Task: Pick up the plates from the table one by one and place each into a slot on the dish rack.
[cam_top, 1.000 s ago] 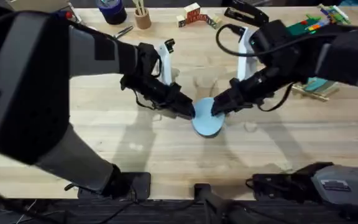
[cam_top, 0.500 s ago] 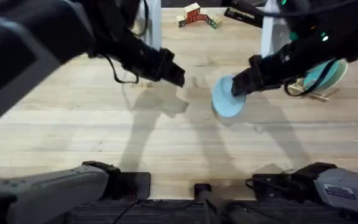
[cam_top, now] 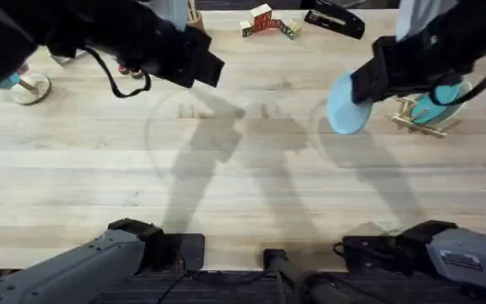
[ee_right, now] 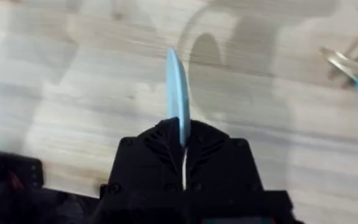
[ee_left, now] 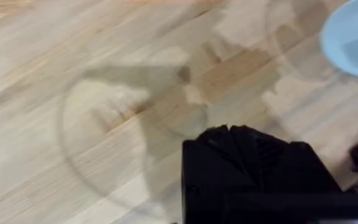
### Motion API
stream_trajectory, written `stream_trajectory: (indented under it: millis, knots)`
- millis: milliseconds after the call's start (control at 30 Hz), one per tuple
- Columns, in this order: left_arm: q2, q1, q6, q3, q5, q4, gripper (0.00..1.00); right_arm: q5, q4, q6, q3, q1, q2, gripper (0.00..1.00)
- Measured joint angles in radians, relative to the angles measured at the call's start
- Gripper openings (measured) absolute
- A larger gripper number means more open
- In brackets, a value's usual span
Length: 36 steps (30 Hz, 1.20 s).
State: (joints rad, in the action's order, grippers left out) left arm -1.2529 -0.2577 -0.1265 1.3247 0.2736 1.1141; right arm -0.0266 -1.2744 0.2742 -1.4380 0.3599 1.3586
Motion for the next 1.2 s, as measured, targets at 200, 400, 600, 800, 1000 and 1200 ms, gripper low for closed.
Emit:
stream_trajectory:
  millis: [200, 400, 600, 800, 1000, 1200]
  knots:
    - [0.01, 0.0, 0.004, 0.0, -0.052, 0.002, 0.093, -0.119, -0.105, 0.096, -0.069, 0.0, 0.0, 0.031]
    - [0.01, 0.0, 0.007, 0.0, -0.075, 0.002, 0.888, -0.224, -0.19, 0.18, -0.141, 0.0, 0.0, 0.031]
    - [0.01, 0.0, 0.01, 0.0, -0.084, 0.002, 0.994, -0.274, -0.25, 0.229, -0.216, -0.011, 0.0, 0.031]
    - [0.011, 0.0, 0.011, 0.0, -0.085, 0.002, 0.993, -0.309, -0.337, 0.254, -0.271, -0.096, 0.0, 0.031]
    - [0.011, 0.0, 0.011, 0.0, -0.087, 0.002, 0.993, -0.322, -0.341, 0.257, -0.297, -0.209, -0.002, 0.031]
    - [0.01, 0.0, 0.011, 0.0, -0.087, 0.002, 0.993, -0.338, -0.342, 0.257, -0.297, -0.289, -0.002, 0.031]
